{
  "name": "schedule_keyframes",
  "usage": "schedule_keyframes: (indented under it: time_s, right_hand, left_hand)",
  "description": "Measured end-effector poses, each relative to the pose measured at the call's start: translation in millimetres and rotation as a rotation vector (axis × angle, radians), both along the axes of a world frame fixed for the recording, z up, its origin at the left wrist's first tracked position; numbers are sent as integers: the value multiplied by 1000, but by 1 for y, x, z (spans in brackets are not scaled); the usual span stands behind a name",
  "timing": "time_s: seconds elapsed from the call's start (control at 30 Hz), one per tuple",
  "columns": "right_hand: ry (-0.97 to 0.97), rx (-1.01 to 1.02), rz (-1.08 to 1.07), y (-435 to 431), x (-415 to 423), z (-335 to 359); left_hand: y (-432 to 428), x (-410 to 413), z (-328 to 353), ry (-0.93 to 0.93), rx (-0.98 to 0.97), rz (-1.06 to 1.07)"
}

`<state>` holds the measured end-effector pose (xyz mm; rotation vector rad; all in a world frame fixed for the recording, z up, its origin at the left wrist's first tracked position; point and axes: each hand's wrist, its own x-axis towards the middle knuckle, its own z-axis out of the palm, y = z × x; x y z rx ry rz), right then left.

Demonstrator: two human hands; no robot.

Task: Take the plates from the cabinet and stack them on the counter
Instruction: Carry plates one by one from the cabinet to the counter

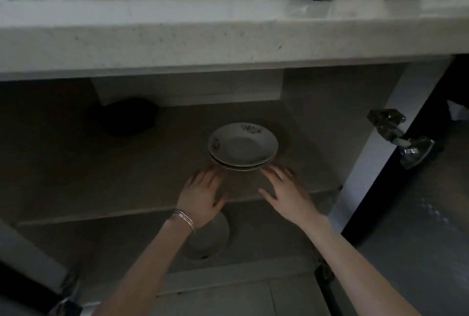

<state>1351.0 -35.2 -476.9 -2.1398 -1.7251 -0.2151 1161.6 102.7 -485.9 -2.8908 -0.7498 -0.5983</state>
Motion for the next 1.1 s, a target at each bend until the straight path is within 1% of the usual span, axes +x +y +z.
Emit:
schedule_keyframes:
  time_s: [0.1, 0.2, 0.27, 0.37, 0.5, 0.6, 0.7, 0.8, 1.0, 1.1]
  right_hand:
    - [-15, 39, 0, 17, 20, -18]
    - [-102, 117, -13, 35, 39, -24]
    - [-115, 111, -10, 48, 49, -23]
    - [-33, 63, 28, 66, 55, -26]
    - [87, 160, 52, 74, 57, -29]
    - [99, 168, 61, 71, 55, -30]
    - [117, 175, 71, 63, 49, -32]
    - [113, 203, 93, 47, 41, -34]
    - [91, 230, 189, 8, 24, -37]
    - [196, 257, 221, 3, 28, -38]
  left_hand:
    - [22, 14, -16, -49, 11, 25]
    - [37, 27, -20, -85, 10, 42]
    - [45, 36, -21, -84, 9, 33]
    - [51, 48, -22, -73, 0, 28]
    - [54, 52, -21, -111, -25, 36]
    - [48, 47, -23, -162, -56, 16]
    - [38, 39, -26, -145, -45, 18]
    - [25, 28, -26, -156, -86, -7]
    - [-12, 0, -29, -254, -89, -85]
    - [-11, 1, -31, -298, -126, -93]
